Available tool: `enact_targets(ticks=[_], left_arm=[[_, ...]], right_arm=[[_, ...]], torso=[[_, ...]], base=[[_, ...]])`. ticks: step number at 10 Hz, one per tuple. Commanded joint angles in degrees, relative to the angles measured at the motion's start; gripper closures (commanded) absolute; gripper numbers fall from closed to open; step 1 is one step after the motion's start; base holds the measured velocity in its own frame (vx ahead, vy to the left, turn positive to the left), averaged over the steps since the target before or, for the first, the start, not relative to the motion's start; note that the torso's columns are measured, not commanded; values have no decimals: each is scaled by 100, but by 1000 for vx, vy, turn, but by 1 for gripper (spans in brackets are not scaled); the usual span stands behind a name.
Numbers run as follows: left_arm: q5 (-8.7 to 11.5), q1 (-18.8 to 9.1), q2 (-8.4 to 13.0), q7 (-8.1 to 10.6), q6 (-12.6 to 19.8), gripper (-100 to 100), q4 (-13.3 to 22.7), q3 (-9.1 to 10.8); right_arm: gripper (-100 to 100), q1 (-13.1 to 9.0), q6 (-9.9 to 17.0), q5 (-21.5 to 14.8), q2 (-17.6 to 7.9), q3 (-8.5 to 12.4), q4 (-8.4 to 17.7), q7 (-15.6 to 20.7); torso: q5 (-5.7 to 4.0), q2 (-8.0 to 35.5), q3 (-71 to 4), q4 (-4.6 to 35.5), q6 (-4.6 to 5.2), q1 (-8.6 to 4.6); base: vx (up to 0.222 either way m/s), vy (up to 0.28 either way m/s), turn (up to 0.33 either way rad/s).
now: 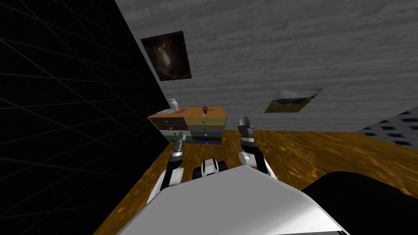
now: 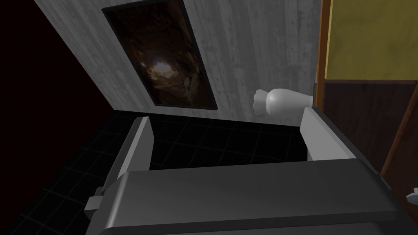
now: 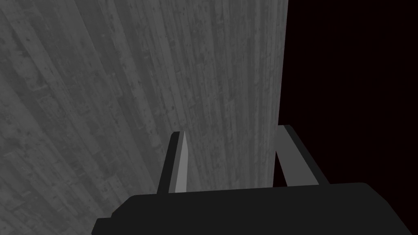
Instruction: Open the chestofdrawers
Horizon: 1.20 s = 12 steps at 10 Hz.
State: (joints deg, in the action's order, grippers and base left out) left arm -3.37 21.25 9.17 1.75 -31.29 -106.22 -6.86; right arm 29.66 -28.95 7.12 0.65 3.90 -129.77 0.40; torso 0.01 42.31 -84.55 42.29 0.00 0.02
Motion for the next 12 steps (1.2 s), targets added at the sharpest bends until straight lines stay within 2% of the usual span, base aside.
enact_targets(ticks=[1,4,5,12], left_arm=[[-3,-106,-63,22,-75,-100,309,-79],[-4,-233,-137,47,-168,-100,672,-160],[-5,-318,-176,64,-232,-100,918,-214],[-8,-662,-232,132,-487,-100,1890,-434]], right_arm=[[0,0,0,0,0,0,0,0],[0,-1,0,0,0,0,0,0],[0,-1,0,0,0,0,0,0],[0,-1,0,0,0,0,0,0]], torso=[[-2,4,3,2,0,-4],[0,-5,-3,-1,0,3],[-1,-5,-3,-2,0,-2],[-2,-4,-1,0,0,-6]], base=[[103,-94,79],[109,-86,78],[154,-147,128],[137,-118,94]])
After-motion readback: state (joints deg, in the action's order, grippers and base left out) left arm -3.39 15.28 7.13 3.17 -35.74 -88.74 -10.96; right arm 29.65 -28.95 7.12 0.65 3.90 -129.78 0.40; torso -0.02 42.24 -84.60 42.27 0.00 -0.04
